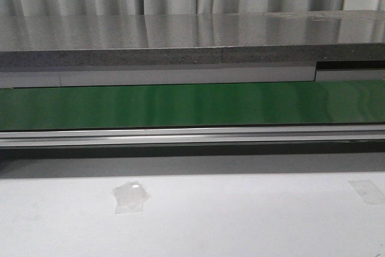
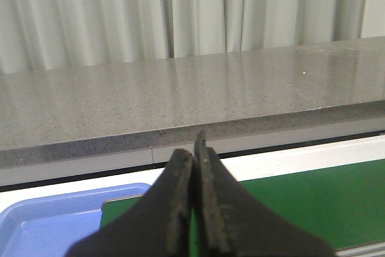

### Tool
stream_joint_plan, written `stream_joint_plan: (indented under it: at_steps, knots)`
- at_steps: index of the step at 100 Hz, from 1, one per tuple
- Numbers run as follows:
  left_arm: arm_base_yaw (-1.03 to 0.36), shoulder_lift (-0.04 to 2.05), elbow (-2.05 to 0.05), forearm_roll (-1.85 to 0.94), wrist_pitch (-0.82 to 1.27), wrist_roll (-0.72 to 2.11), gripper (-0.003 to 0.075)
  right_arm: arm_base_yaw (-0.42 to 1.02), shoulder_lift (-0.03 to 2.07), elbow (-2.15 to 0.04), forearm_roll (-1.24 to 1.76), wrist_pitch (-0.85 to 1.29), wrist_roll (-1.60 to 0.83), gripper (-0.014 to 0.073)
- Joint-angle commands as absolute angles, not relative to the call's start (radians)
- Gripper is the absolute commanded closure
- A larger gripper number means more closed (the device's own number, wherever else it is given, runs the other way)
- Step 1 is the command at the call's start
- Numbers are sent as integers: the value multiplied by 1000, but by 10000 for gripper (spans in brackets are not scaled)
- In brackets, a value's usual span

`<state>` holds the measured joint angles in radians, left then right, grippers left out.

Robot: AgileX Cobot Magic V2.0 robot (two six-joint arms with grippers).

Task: Move button from left to right

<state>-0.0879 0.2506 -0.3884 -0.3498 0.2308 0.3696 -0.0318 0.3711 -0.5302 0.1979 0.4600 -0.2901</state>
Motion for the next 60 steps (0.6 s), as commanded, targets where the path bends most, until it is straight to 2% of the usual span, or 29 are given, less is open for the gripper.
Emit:
stream_joint_plan:
  at_steps: [1, 26, 60]
  knots:
    - [-92, 258, -416, -363, 166, 363, 740, -31, 376, -548, 217, 380, -290, 662]
    - [-92, 258, -416, -363, 166, 363, 740, 12, 351, -461, 203, 286, -249, 662]
    - [-92, 258, -416, -363, 166, 363, 740, 88, 205, -248, -6, 64, 0, 662]
